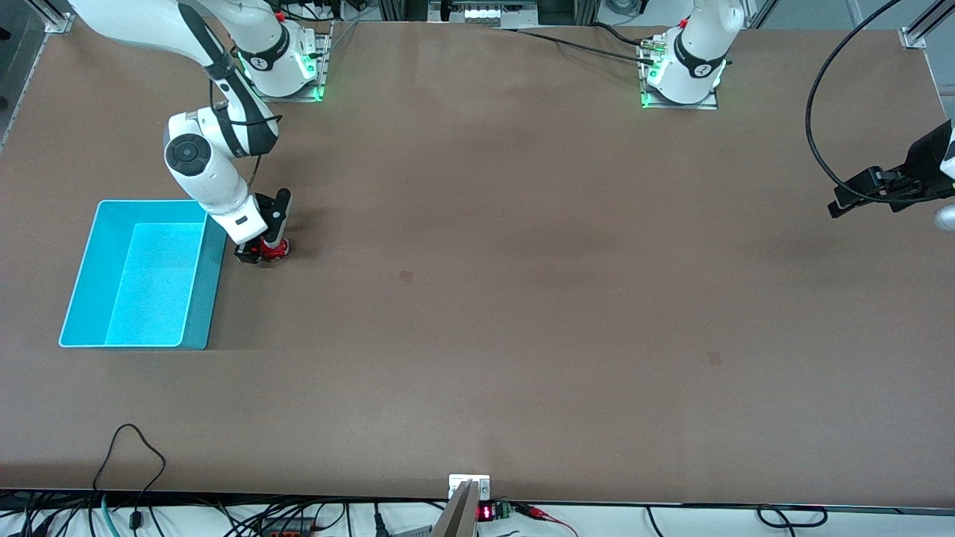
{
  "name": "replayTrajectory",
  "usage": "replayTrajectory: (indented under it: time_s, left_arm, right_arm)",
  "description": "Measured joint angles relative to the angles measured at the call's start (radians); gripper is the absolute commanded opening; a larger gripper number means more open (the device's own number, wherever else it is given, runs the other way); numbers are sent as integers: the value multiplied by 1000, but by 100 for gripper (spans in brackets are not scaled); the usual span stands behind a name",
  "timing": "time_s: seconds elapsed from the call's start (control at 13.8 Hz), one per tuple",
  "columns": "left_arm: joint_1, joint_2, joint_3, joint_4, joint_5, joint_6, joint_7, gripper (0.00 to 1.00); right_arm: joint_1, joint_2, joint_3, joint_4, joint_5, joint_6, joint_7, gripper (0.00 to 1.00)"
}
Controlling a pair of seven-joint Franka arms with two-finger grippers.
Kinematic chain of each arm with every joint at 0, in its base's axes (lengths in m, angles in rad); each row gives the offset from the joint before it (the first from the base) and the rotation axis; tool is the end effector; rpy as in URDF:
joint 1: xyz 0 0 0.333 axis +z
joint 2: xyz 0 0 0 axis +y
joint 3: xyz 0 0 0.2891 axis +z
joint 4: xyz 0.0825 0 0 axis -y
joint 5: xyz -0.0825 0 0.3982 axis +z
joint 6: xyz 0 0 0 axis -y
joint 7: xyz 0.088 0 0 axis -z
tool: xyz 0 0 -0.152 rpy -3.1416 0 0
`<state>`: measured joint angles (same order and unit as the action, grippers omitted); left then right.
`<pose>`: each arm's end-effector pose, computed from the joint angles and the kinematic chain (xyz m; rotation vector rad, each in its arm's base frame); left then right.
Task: Wind red beetle toy and store in blue box
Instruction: 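Grasp the red car with the right gripper, then lift the red car and carry it over the cyan box with the right gripper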
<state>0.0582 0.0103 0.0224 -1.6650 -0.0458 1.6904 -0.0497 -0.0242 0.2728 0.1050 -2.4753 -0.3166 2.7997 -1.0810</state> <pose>0.5790 0.0403 0.5112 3.0894 0.2095 0.0245 0.4781 0.0533 0.1062 2.2721 2.0186 0.0127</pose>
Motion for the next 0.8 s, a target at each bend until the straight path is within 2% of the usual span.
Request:
replayTrajectory:
  time_s: [0.44, 0.8]
  left_arm:
    - [0, 0, 0, 0, 0, 0, 0, 100]
    - [0, 0, 0, 0, 0, 0, 0, 100]
  right_arm:
    - [-12, -6, 0, 30, 0, 3, 27, 0]
    - [-12, -91, 4, 52, 0, -38, 244, 0]
